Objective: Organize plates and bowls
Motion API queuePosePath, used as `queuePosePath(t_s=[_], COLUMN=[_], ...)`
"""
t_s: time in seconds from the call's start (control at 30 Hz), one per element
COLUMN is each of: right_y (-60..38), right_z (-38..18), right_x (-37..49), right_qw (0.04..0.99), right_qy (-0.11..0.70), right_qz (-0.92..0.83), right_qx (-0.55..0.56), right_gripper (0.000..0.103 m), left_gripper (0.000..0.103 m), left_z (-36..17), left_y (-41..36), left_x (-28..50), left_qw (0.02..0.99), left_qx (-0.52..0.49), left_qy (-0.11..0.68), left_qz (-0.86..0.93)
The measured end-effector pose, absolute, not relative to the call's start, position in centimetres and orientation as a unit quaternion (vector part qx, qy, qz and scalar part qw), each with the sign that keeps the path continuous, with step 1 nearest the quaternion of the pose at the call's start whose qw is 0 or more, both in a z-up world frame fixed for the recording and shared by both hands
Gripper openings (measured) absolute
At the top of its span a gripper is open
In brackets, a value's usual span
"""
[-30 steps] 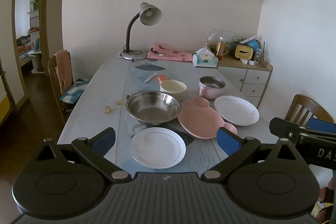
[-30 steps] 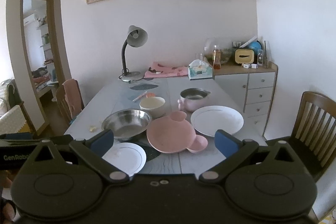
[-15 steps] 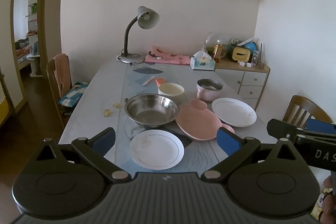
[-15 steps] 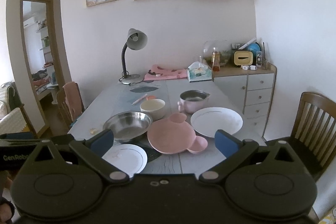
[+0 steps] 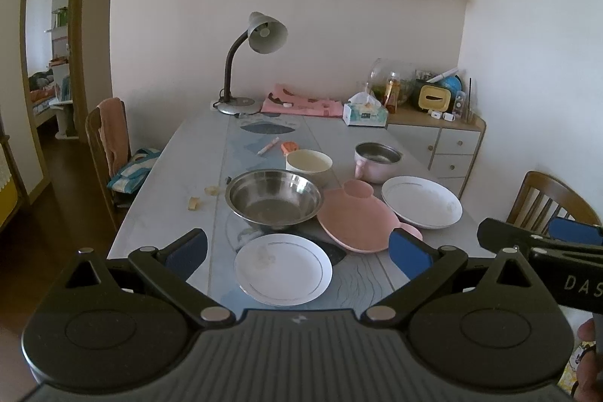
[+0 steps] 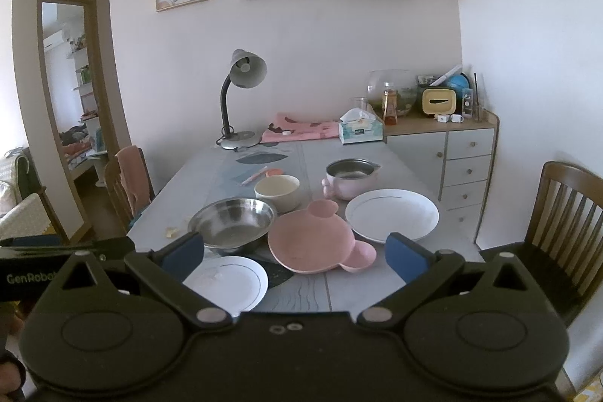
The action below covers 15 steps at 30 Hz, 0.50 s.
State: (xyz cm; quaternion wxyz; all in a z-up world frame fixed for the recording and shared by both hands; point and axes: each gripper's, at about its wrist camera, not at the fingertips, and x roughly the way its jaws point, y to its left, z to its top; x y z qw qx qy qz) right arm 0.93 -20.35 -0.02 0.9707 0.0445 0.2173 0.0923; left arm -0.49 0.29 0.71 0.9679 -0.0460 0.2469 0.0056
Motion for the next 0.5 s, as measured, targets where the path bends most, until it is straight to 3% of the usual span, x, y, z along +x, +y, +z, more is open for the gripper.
queuePosePath(t_s=[0.5], right_y=[-21.7], right_z=[-1.0], right_x=[3.5], right_qw=[0.966], right_qy=[0.227], right_qz=[0.115], right_qx=[0.047], right_gripper=[0.103], left_gripper=[0.103], left_z=[0.4], left_y=[-1.5], left_x=[1.8], left_qw=[0.964], left_qx=[-0.042], left_qy=[0.259], left_qz=[0.034])
